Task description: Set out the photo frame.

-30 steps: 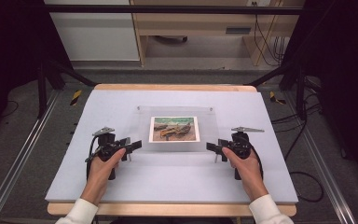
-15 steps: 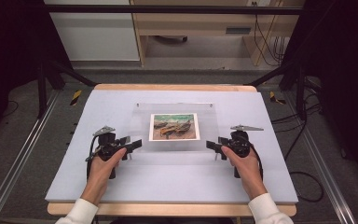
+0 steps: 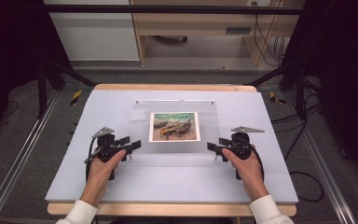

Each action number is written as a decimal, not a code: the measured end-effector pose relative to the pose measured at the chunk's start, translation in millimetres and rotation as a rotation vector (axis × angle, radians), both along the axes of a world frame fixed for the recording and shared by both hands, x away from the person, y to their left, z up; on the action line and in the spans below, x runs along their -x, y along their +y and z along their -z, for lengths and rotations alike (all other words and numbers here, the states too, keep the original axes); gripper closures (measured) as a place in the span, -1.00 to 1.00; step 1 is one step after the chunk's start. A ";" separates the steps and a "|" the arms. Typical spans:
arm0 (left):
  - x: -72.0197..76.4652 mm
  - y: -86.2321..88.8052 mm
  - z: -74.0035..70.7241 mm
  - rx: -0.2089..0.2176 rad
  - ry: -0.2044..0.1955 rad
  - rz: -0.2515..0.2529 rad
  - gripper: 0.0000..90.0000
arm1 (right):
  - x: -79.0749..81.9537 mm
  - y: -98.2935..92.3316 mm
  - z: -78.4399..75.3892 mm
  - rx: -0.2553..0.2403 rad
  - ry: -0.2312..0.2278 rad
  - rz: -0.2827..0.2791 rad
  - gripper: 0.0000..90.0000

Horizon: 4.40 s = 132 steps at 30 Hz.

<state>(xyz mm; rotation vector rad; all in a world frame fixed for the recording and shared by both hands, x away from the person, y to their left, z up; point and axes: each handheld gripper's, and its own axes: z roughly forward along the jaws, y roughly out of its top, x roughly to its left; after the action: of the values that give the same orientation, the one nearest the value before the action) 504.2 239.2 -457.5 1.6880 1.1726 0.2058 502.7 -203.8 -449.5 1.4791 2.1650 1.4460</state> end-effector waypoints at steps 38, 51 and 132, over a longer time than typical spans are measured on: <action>21.2 0.0 -5.6 -0.025 -0.034 -0.029 -0.09 | 23.1 0.3 -6.8 0.082 -0.063 -0.016 -0.12; 27.6 0.2 -6.9 -0.031 -0.044 -0.038 -0.02 | 31.2 1.2 -8.1 0.117 -0.093 -0.016 -0.07; 70.7 2.6 -10.4 -0.115 -0.049 -0.048 0.31 | 82.1 2.8 -5.9 0.219 -0.161 0.030 0.47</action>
<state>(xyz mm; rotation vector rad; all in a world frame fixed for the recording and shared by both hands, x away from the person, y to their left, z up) 433.6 241.9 -447.2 1.7464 1.1847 0.3478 420.6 -201.0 -443.6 1.2693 2.1156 1.2266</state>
